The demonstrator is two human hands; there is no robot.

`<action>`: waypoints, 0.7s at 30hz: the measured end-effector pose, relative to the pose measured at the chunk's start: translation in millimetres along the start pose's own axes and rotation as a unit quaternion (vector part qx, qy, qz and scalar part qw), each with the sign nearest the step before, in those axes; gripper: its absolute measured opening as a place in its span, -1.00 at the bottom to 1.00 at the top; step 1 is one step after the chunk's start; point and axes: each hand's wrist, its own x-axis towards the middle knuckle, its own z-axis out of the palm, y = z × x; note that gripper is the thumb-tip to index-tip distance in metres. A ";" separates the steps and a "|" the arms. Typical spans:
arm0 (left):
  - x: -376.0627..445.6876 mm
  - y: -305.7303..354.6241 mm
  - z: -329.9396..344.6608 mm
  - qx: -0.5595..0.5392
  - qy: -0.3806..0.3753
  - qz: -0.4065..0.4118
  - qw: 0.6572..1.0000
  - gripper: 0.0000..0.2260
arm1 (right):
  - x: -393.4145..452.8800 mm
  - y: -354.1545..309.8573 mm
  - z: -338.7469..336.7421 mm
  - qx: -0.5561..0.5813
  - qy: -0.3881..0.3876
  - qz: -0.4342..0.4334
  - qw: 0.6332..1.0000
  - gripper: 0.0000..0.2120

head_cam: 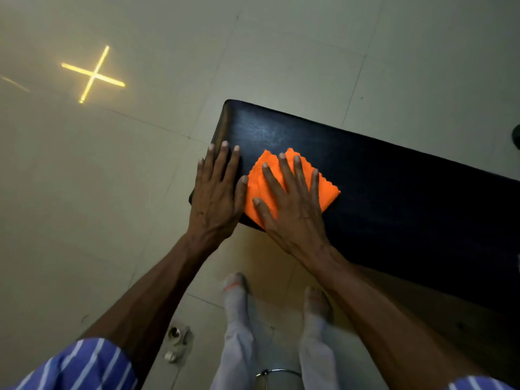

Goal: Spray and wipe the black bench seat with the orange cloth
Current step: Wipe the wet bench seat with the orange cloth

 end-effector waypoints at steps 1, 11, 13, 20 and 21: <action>3.3 -6.3 -0.6 -0.002 -0.004 0.011 1.000 -0.49 | 1.0 -4.1 9.3 -0.030 0.017 0.010 0.999 -0.36; 5.7 -17.8 10.6 0.045 -0.024 0.122 0.991 -0.46 | 4.4 64.0 -5.2 -0.108 0.070 0.063 0.990 -0.42; 4.6 -19.5 15.0 0.059 -0.023 0.123 0.990 -0.46 | 25.8 47.2 -3.2 -0.090 0.100 0.174 0.975 -0.42; 5.4 -23.8 9.9 0.008 -0.027 0.131 0.991 -0.49 | 1.9 25.8 14.4 -0.100 0.058 -0.004 0.993 -0.45; 5.6 -25.1 8.1 0.008 -0.031 0.132 0.991 -0.49 | 9.2 35.7 9.3 -0.114 0.058 -0.003 0.992 -0.46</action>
